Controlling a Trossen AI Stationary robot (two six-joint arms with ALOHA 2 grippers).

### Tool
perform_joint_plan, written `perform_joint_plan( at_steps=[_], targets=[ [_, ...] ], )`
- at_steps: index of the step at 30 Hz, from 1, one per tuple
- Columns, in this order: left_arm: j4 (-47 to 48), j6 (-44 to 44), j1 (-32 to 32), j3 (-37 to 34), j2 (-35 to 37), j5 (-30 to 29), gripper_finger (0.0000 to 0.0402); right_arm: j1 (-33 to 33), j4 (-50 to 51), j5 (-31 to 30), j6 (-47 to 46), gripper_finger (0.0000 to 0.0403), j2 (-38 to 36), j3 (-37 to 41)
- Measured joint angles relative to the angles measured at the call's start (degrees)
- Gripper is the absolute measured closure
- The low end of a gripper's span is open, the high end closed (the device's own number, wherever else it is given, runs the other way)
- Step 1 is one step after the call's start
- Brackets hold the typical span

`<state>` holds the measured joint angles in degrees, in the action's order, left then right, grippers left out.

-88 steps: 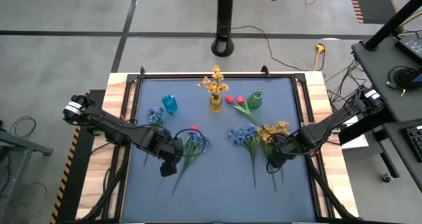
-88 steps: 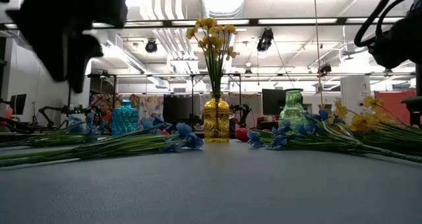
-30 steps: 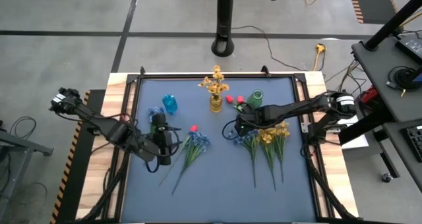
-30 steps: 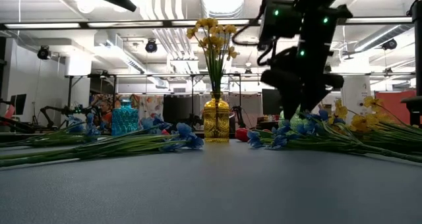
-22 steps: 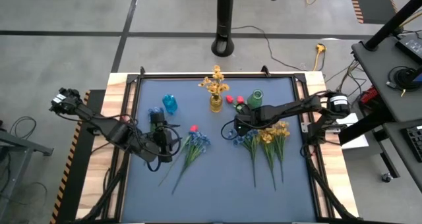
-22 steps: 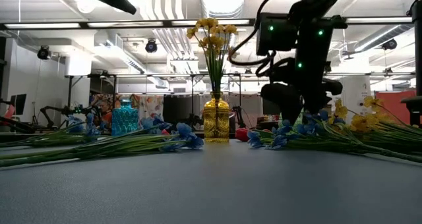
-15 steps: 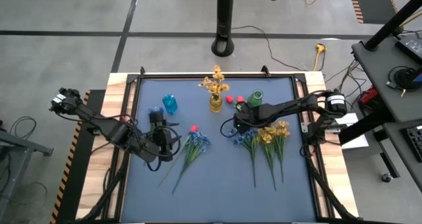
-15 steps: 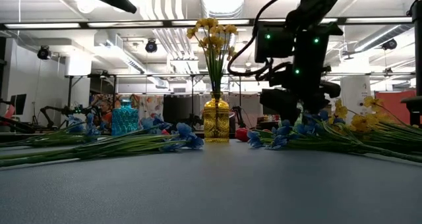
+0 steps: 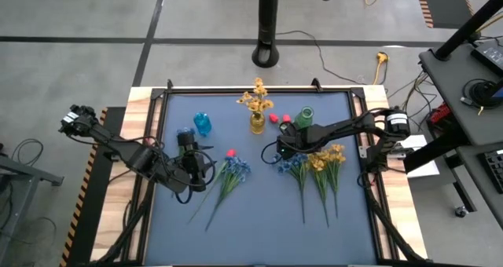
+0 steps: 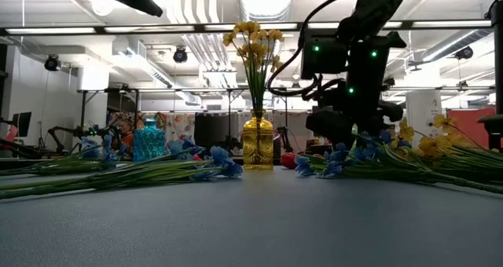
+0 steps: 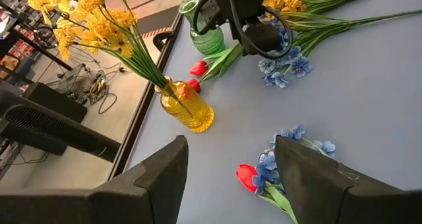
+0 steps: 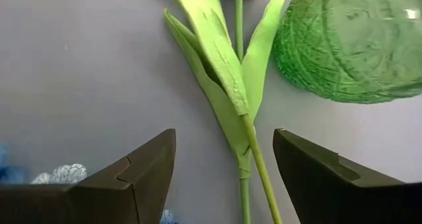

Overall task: Sort flowers into vase by color
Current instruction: Put the top left red tulip into the blue vase

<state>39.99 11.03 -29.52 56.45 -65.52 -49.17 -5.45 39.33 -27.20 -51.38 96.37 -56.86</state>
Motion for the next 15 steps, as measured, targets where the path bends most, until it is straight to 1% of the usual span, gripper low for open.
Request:
perform_joint_plan(
  at_steps=[7,11,15],
  targets=[
    [0.0,0.0,0.0,0.0,0.0,0.0,0.0193,-0.4,-0.7,-1.1,0.6,0.0161,1.2,0.0],
    [0.0,0.0,0.0,0.0,0.0,0.0,0.0193,-0.9,-0.7,-1.3,1.0,0.0179,1.4,0.0],
    [0.0,0.0,0.0,0.0,0.0,0.0,0.0193,-1.0,-0.7,-1.3,1.5,0.0206,1.4,0.0]
  ],
)
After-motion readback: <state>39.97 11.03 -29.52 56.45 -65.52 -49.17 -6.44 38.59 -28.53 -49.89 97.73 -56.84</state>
